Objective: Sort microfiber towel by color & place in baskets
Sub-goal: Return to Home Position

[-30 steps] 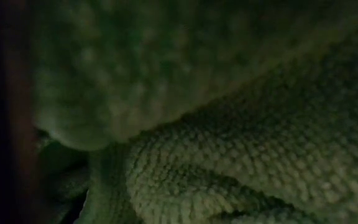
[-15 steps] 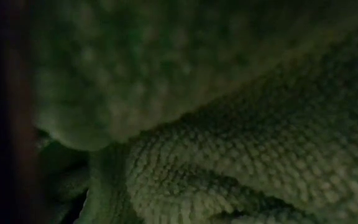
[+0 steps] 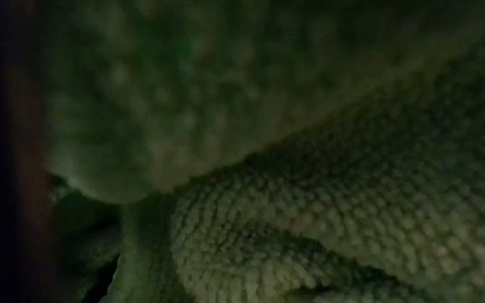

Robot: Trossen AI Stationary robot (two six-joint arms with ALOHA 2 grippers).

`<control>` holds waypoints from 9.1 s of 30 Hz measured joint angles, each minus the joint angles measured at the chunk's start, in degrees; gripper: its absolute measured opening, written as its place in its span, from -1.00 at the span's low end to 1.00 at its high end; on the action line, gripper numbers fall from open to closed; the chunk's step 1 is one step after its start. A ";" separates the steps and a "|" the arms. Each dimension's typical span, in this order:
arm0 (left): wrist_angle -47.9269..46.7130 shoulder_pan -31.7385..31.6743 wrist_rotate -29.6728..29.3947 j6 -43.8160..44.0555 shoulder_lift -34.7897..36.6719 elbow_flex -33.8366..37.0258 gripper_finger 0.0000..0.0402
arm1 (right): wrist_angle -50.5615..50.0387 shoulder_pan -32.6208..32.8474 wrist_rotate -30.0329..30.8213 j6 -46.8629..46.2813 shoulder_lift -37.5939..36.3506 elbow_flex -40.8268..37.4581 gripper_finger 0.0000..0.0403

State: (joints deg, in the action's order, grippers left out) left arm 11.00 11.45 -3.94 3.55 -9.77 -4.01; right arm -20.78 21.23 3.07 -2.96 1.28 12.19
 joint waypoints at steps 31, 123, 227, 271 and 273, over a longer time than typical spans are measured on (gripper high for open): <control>-7.59 -49.39 21.39 13.47 9.82 3.41 -0.31 | 0.00 -0.01 0.00 0.00 0.00 0.00 -0.05; -6.97 -53.17 26.37 12.00 3.79 2.75 -0.31 | -0.01 -0.01 -0.02 0.00 0.00 0.00 -0.05; -6.95 -53.17 26.34 12.02 3.79 2.75 -0.31 | 0.00 0.00 -0.01 0.01 0.00 0.02 -0.05; -6.95 -53.17 26.34 12.00 3.80 2.74 -0.31 | 0.00 0.00 0.00 0.00 0.00 0.02 -0.05; -6.95 -53.17 26.33 12.00 3.80 2.73 -0.31 | -0.01 -0.01 0.00 0.00 0.00 0.02 -0.05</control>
State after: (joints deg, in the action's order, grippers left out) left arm 4.05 -41.72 22.39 15.56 -5.97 -1.28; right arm -20.79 21.22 3.07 -2.96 1.28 12.21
